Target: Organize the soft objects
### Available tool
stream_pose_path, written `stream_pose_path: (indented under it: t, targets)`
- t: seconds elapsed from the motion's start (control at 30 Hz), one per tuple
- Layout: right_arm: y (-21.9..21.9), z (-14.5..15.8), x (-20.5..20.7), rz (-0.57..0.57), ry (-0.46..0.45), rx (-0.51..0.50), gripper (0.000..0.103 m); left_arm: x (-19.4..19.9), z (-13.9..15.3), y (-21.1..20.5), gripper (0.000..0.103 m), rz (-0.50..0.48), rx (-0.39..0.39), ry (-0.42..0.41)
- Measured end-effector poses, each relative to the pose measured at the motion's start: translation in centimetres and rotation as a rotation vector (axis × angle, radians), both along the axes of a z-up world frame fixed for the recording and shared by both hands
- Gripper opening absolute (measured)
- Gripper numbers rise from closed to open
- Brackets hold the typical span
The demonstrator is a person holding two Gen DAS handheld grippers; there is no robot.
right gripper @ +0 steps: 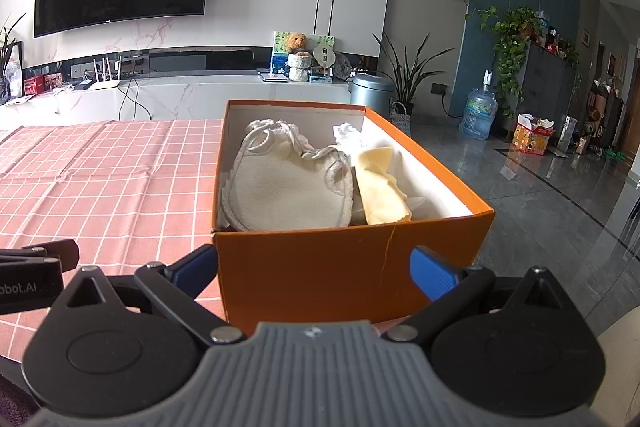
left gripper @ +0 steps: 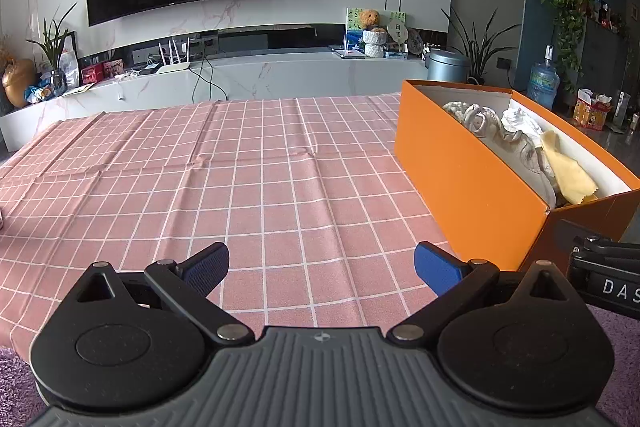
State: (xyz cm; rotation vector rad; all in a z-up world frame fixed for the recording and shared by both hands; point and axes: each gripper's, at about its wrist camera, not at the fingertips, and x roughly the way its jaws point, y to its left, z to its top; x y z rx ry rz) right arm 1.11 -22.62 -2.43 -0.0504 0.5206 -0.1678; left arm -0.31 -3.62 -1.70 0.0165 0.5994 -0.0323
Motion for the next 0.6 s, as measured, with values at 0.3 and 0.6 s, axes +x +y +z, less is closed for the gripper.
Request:
stream_pose_path:
  t: [0.3, 0.6]
  targets:
    - [0.03, -0.01, 0.0, 0.0, 0.0, 0.0, 0.1, -0.06, 0.03, 0.01, 0.103, 0.002, -0.003, 0.003]
    - [0.07, -0.06, -0.05, -0.001, 0.002, 0.001, 0.1, -0.11, 0.04, 0.0, 0.103, 0.002, -0.003, 0.003]
